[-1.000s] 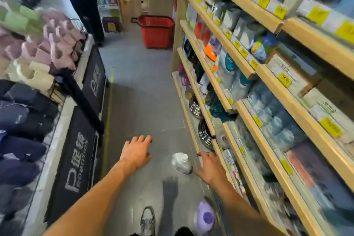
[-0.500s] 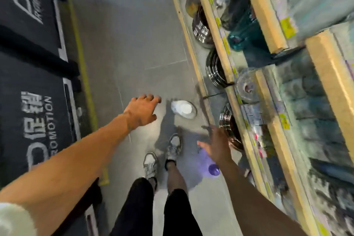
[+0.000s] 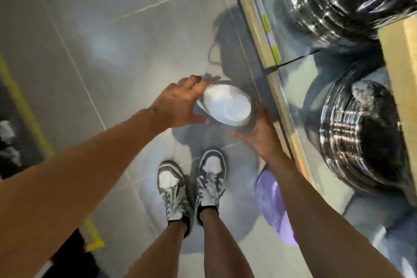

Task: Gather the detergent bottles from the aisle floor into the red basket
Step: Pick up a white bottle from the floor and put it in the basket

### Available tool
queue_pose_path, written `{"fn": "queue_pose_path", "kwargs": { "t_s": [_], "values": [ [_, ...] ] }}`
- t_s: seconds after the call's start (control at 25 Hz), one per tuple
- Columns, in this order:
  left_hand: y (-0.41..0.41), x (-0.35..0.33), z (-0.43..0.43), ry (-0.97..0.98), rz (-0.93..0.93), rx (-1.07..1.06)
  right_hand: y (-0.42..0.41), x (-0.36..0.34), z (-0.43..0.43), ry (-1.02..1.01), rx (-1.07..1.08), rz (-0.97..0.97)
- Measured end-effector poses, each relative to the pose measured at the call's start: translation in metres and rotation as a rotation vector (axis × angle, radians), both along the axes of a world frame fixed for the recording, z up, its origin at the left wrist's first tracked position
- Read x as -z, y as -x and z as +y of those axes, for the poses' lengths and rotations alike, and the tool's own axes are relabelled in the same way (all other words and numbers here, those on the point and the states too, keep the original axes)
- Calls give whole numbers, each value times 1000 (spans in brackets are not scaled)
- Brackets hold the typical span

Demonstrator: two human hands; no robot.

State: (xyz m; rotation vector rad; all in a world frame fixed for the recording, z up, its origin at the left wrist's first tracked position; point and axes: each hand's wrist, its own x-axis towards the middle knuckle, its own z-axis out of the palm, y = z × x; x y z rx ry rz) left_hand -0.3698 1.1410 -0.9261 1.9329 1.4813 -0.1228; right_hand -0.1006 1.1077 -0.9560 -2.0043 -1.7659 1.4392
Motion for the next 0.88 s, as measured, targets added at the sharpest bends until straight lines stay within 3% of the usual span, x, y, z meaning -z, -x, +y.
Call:
{"fn": "queue_pose_path", "kwargs": {
  "t_s": [0.16, 0.44, 0.6, 0.88],
  "values": [
    [-8, 48, 9, -38, -237, 12, 8, 35, 18, -98, 2, -15],
    [9, 12, 20, -98, -259, 19, 19, 0, 30, -169, -143, -86],
    [43, -105, 13, -88, -168, 6, 47, -115, 36, -239, -208, -46],
    [93, -433, -6, 104, 24, -157, 110, -425, 61, -126, -455, -111]
  ]
}}
